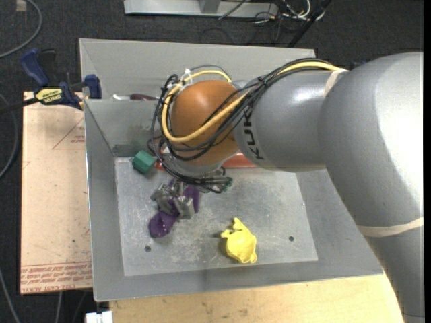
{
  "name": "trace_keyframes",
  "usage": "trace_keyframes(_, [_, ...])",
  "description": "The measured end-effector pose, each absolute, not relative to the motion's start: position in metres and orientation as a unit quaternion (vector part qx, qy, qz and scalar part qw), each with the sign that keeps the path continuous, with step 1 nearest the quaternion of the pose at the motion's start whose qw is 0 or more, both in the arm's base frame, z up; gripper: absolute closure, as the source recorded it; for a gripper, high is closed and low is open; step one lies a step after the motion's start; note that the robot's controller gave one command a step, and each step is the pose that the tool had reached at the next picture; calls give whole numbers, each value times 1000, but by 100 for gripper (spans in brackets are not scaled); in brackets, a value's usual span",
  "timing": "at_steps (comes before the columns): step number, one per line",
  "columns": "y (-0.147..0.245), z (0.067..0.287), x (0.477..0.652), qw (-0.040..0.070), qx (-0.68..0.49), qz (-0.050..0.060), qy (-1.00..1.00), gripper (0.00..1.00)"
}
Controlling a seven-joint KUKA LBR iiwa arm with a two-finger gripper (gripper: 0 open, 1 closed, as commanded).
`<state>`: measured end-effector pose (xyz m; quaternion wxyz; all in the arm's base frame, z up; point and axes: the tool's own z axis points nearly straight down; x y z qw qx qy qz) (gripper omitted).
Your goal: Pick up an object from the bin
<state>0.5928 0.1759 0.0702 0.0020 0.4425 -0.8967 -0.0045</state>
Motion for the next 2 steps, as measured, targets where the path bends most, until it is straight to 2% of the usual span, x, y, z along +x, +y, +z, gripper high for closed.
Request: trace_keyframes(2, [176,70,593,2,442,-5,-897,100])
